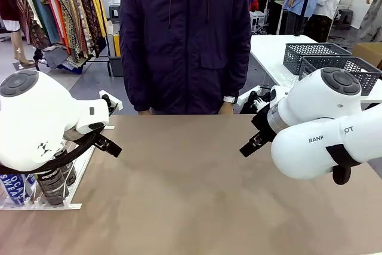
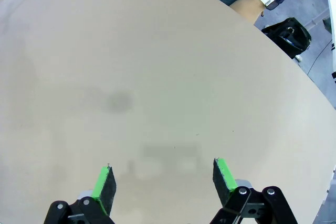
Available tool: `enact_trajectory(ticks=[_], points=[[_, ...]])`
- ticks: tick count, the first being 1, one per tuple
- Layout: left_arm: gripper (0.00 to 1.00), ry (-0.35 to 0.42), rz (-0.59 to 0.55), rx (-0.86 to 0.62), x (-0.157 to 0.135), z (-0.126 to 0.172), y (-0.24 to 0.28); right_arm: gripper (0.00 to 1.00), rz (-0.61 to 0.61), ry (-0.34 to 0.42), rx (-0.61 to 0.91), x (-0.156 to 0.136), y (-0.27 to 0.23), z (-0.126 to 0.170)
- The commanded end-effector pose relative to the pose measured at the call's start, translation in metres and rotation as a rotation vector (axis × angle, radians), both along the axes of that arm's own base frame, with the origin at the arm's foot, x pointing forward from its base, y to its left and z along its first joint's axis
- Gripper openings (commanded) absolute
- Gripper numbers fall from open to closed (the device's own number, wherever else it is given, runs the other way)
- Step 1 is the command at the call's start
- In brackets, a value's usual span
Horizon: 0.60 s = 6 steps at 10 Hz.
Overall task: Retrieve and store the cans from the dispenser.
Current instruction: Pick up one can from the Automatic Can Dispenser and place it in the middle of the table.
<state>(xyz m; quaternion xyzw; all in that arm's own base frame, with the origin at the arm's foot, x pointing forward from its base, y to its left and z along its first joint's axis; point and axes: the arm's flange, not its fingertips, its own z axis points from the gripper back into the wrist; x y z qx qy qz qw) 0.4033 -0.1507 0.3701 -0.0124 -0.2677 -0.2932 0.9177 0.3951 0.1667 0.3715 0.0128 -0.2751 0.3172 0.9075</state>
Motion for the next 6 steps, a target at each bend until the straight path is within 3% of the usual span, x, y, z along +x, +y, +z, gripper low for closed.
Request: enact_trajectory(ticks=[1,2,3,4,5,6], points=[[1.0,0.0,0.0,0.0,0.0,0.0,0.0,1.0,0.0,0.0,0.0,0.0,0.0,0.0],[1.0,0.201,-0.03,-0.084,-0.004,0.011,-0.001,1.0,-0.016,0.215,0.099,-0.007,0.0,0.01],[1.0,0.369,-0.068,-0.16,-0.01,0.038,-0.004,1.0,-0.123,0.365,0.209,-0.013,-0.002,0.03],[1.0,0.421,-0.018,-0.284,-0.015,0.063,-0.006,1.0,-0.18,0.462,0.355,-0.019,-0.008,0.05],[1.0,0.522,0.115,-0.426,-0.019,0.094,-0.009,1.0,-0.261,0.528,0.482,-0.027,-0.021,0.072],[1.0,0.54,0.141,-0.518,-0.025,0.121,0.003,1.0,-0.193,0.62,0.613,-0.041,-0.038,0.095]])
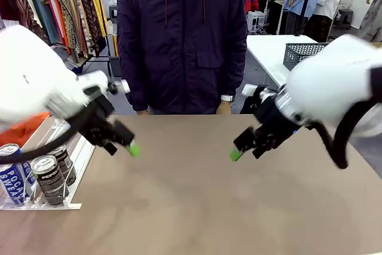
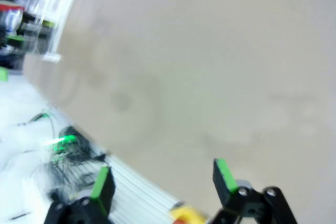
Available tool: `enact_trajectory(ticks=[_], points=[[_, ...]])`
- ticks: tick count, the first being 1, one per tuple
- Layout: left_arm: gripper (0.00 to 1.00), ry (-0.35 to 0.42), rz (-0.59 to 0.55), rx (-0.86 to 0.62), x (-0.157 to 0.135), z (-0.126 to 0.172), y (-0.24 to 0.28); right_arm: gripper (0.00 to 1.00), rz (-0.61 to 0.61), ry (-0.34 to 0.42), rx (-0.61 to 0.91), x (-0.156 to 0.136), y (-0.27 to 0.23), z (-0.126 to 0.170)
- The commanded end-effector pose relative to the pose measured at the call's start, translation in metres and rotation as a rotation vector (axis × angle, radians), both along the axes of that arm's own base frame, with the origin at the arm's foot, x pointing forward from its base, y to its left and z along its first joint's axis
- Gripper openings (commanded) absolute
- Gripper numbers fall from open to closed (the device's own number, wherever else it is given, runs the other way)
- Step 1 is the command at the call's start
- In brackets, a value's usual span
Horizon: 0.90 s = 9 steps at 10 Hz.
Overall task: Retrieve and store the cans from the dispenser.
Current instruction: Pick up one can from the Automatic Can Dispenser and place it in the middle of the table.
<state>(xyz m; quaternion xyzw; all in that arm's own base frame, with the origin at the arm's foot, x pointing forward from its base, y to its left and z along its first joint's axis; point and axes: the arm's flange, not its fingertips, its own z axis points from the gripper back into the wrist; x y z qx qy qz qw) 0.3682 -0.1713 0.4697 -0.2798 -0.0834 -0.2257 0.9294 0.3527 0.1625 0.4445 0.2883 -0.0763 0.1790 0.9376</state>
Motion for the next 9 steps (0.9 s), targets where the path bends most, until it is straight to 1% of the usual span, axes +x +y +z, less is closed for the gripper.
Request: enact_trajectory(ticks=[1,2,3,4,5,6,8,9], points=[[1.0,0.069,0.129,-0.171,-0.002,0.056,0.051,1.0,-0.055,0.107,0.269,-0.019,-0.061,0.045],[1.0,0.049,0.135,-0.279,-0.009,0.081,0.087,1.0,-0.054,0.08,0.374,-0.034,-0.094,0.061],[1.0,0.033,0.155,-0.399,-0.017,0.1,0.133,1.0,-0.08,0.044,0.498,-0.05,-0.131,0.071],[1.0,-0.003,0.236,-0.51,-0.026,0.109,0.185,1.0,-0.151,-0.02,0.606,-0.067,-0.169,0.074],[1.0,-0.035,0.327,-0.609,-0.04,0.108,0.234,1.0,-0.21,-0.084,0.699,-0.085,-0.205,0.072],[1.0,-0.06,0.419,-0.693,-0.058,0.099,0.282,1.0,-0.287,-0.121,0.776,-0.098,-0.239,0.063],[1.0,-0.083,0.572,-0.771,-0.084,0.072,0.343,1.0,-0.396,-0.148,0.872,-0.114,-0.279,0.041],[1.0,-0.083,0.627,-0.791,-0.095,0.059,0.36,1.0,-0.423,-0.143,0.887,-0.115,-0.287,0.031]])
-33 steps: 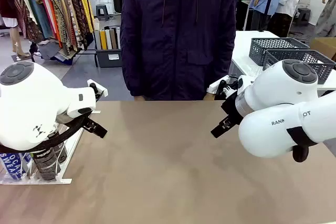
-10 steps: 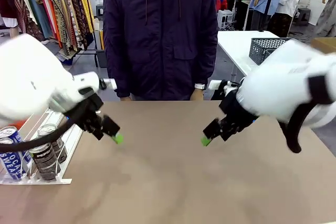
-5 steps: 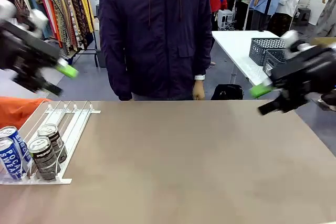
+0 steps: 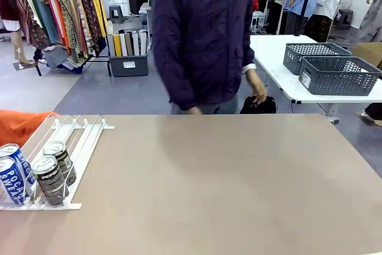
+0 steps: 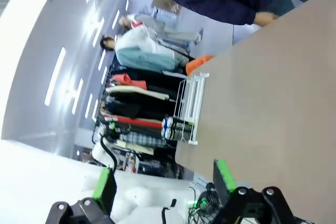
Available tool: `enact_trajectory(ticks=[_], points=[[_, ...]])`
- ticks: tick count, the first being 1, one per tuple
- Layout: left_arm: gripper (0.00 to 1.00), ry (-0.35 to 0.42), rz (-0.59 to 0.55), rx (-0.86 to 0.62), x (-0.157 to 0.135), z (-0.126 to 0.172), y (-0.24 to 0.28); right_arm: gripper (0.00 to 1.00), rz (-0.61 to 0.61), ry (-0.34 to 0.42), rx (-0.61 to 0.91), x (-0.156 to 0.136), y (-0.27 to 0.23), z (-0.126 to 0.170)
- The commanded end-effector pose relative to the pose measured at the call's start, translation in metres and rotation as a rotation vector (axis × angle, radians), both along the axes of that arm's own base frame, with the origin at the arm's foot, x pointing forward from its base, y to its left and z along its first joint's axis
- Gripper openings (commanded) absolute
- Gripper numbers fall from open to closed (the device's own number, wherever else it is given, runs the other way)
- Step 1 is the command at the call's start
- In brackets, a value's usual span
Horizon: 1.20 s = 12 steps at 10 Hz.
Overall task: Retrieve and store the cans from the dispenser.
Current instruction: Pick up one can from the Automatic Can Dispenser and place it in the middle of the table.
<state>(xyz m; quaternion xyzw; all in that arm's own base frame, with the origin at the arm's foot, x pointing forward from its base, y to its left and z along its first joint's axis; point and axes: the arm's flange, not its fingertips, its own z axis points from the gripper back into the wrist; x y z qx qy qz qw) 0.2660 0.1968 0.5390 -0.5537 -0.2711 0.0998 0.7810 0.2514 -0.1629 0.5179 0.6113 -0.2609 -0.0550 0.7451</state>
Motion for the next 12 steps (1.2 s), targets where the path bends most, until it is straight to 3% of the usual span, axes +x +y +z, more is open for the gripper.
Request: enact_trajectory(ticks=[1,2,8,10,12], points=[[1.0,0.007,0.035,-0.014,0.006,-0.02,-0.002,1.0,0.016,0.003,0.015,-0.006,0.042,-0.05],[1.0,0.0,0.0,0.0,0.0,0.0,0.0,1.0,0.0,0.0,0.0,0.0,0.0,0.0],[1.0,0.011,-0.005,0.018,0.002,0.0,-0.002,1.0,0.0,0.0,0.0,0.0,0.0,0.0],[1.0,0.153,-0.046,0.508,-0.025,0.029,-0.016,1.0,0.0,0.0,0.0,0.0,0.0,0.0],[1.0,0.282,-0.236,0.877,-0.029,0.035,-0.056,1.0,0.0,0.0,0.0,0.0,0.0,0.0]])
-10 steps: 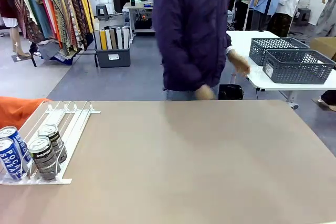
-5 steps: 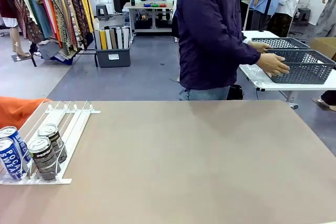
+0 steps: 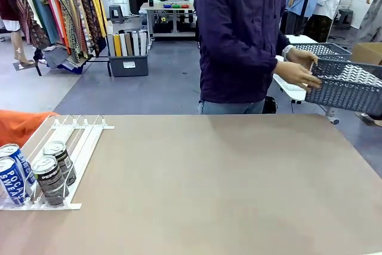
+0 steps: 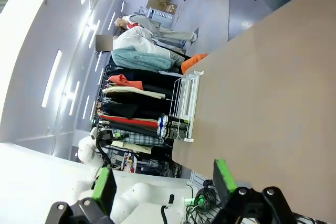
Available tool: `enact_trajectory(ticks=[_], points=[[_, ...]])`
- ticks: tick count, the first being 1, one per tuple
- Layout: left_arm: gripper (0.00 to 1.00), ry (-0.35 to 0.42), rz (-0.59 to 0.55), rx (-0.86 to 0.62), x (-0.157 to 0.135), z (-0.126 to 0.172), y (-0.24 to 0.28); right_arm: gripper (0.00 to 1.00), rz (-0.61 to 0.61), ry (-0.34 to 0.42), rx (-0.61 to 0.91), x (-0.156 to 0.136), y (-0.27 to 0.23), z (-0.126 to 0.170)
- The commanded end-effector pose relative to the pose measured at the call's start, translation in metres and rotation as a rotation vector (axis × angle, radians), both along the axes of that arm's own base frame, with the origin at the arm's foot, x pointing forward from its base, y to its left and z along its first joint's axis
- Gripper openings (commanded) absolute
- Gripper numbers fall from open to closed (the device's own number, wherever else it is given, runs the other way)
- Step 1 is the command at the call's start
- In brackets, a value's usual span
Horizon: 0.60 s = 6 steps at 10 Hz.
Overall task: Retrieve and store the cans from the dispenser.
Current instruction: Pick up one can from the Automatic Can Dispenser and place it in the middle of the table.
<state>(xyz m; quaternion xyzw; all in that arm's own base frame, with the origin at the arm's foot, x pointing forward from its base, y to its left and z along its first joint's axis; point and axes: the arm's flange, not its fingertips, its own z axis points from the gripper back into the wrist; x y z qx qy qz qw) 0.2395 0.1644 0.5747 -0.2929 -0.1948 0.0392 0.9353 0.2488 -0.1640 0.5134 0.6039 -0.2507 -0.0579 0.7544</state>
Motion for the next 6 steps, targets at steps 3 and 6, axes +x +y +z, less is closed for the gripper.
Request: enact_trajectory(ticks=[3,6], points=[[1.0,0.32,-0.295,0.619,0.009,-0.024,-0.087,1.0,-0.005,-0.025,0.02,0.003,0.001,0.004],[1.0,0.303,-0.224,0.567,0.01,-0.023,-0.097,1.0,-0.005,-0.025,0.02,0.003,0.001,0.004]])
